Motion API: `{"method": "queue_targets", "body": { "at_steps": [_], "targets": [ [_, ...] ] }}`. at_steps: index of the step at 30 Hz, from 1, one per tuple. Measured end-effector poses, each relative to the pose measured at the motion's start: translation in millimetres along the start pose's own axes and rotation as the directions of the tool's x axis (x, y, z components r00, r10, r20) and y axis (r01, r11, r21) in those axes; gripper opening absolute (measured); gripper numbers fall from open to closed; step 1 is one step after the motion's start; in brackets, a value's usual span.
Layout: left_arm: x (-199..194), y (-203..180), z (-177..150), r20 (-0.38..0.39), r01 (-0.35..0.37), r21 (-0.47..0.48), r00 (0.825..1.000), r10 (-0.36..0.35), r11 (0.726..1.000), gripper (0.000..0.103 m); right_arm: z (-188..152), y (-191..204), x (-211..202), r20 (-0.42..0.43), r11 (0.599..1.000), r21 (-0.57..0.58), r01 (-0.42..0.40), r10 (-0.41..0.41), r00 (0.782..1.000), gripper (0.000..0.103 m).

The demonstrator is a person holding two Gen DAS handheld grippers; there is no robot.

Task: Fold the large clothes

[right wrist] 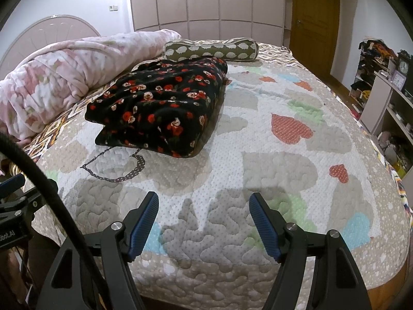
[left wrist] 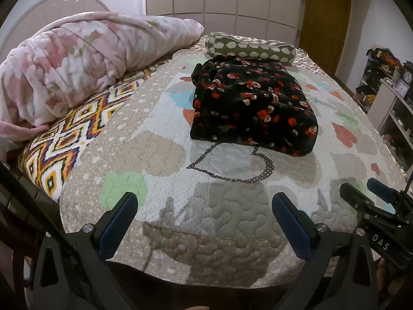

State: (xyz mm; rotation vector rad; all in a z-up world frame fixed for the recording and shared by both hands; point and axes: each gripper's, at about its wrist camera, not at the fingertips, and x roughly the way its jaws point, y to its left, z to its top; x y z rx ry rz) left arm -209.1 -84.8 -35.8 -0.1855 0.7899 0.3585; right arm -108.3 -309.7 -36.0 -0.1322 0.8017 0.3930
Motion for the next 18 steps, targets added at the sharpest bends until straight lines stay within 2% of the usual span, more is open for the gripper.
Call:
{"method": "queue_targets", "body": {
  "at_steps": [18],
  "targets": [
    [9.1,-3.9,-5.2,-0.047,0.024,0.009,0.999,-0.024,1.0,0.103,-0.6,-0.1,0.7,-0.004,1.0,0.001,0.003,-0.003,1.0,0.077]
  ]
}}
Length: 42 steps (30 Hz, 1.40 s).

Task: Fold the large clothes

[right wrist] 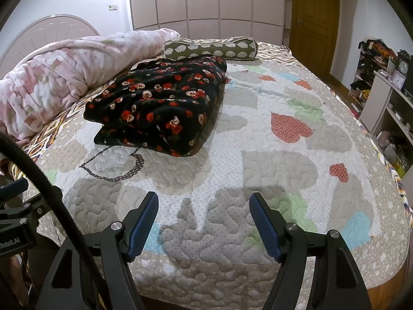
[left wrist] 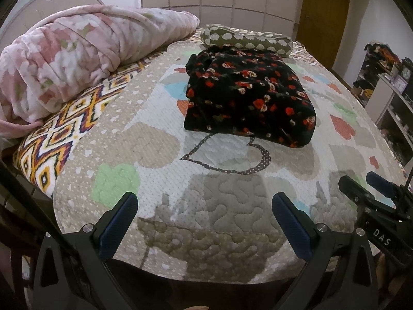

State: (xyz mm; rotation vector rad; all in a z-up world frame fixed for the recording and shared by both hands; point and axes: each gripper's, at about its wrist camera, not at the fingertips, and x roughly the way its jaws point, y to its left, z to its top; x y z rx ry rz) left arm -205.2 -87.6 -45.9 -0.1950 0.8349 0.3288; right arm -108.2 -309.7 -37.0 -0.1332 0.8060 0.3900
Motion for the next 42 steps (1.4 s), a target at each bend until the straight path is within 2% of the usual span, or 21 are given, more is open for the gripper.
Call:
{"method": "queue_targets", "body": {
  "at_steps": [12,42],
  "targets": [
    [20,3,-5,-0.077,-0.001,-0.014,0.997,0.0,1.0,0.103,1,-2,4,-0.016,1.0,0.009,0.008,-0.008,1.0,0.078],
    [10,-3,-3,-0.04,0.003,0.006,0.999,-0.003,1.0,0.103,1,-5,6,-0.025,1.0,0.022,0.018,-0.017,1.0,0.078]
  ]
}}
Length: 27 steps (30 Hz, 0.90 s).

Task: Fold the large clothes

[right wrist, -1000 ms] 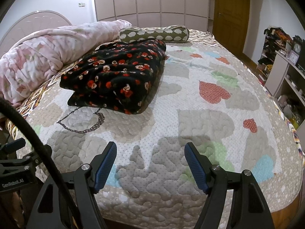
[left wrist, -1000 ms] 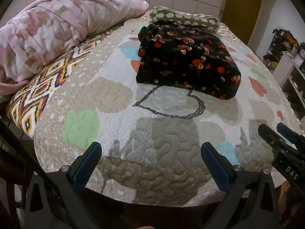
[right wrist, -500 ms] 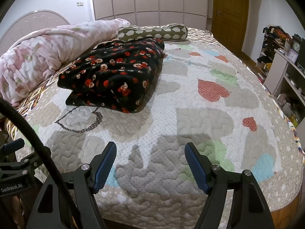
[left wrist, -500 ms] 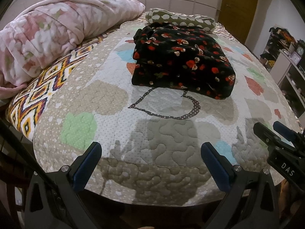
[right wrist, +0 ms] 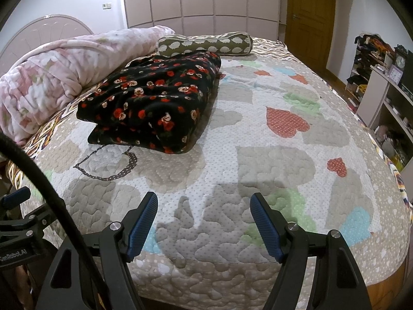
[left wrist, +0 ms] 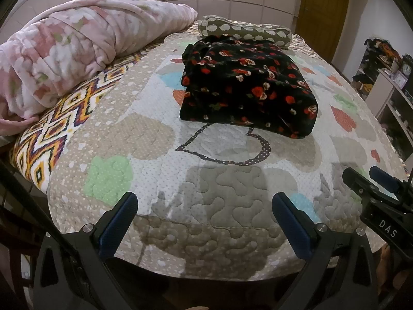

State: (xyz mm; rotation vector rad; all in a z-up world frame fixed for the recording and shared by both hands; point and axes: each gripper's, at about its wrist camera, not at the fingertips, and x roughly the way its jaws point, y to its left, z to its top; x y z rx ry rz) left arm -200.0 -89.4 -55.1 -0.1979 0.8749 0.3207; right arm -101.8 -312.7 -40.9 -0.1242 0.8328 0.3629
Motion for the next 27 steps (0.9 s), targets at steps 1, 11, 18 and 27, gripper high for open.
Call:
{"method": "queue_targets", "body": {
  "at_steps": [1,11,18,27],
  "targets": [
    [0,0,0,-0.001,-0.001,0.0,1.0,0.001,1.0,0.103,0,0,0,0.0,1.0,0.002,0.001,-0.001,1.0,0.078],
    [-2,1,-1,0.018,-0.015,-0.002,1.0,0.015,1.0,0.103,0,0,-1,0.0,1.0,0.007,0.006,-0.006,1.0,0.078],
    [-18,3,1,0.112,-0.067,-0.019,0.991,0.069,0.998,0.103,0,0,-2,0.001,1.0,0.007,0.011,-0.011,1.0,0.078],
    [-48,14,6,0.266,-0.056,-0.071,0.961,0.073,0.996,0.103,0,1,-2,0.004,1.0,0.006,0.013,-0.013,1.0,0.078]
  ]
}}
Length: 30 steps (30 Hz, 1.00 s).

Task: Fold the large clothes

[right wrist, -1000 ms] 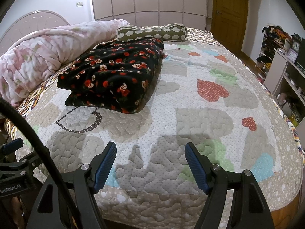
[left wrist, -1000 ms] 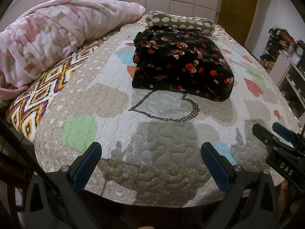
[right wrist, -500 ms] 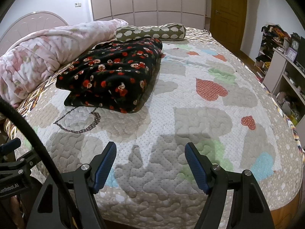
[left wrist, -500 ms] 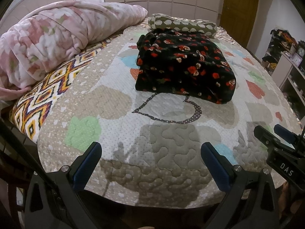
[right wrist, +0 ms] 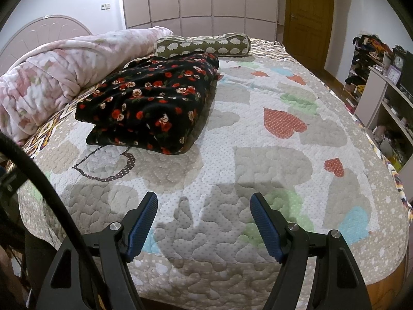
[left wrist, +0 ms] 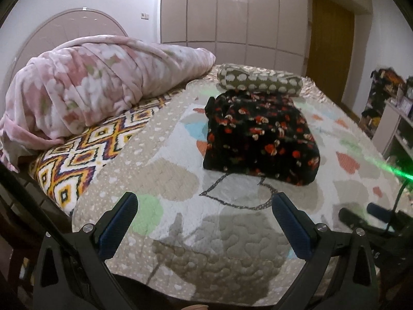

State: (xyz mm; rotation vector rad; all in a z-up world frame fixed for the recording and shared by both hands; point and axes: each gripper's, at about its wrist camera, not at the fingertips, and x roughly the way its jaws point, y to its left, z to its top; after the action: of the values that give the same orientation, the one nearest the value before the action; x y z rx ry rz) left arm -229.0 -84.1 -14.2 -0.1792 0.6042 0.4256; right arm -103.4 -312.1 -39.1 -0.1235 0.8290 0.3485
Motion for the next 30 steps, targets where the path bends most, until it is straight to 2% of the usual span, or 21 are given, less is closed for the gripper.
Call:
{"method": "queue_targets", "body": {
  "at_steps": [2,7,15,21,30],
  "targets": [
    [-2,1,1,0.006,0.024,-0.009,1.0,-0.024,1.0,0.103,0,1,0,0.001,1.0,-0.003,0.003,-0.003,1.0,0.078],
    [-4,-5,-1,0.012,0.023,0.017,1.0,-0.023,1.0,0.103,1,4,-2,0.006,1.0,-0.017,0.011,-0.011,1.0,0.078],
    [4,-11,-5,-0.007,-0.055,0.057,0.998,0.056,0.997,0.103,0,6,-3,0.008,1.0,-0.02,0.015,-0.014,1.0,0.081],
    [-2,-14,-6,0.025,-0.086,0.072,0.996,0.084,0.994,0.103,0,6,-3,0.007,1.0,-0.02,0.015,-0.015,1.0,0.081],
    [0,-13,-6,0.02,-0.092,0.075,0.996,0.091,0.993,0.103,-1,6,-3,0.007,1.0,-0.022,0.016,-0.016,1.0,0.081]
  ]
}}
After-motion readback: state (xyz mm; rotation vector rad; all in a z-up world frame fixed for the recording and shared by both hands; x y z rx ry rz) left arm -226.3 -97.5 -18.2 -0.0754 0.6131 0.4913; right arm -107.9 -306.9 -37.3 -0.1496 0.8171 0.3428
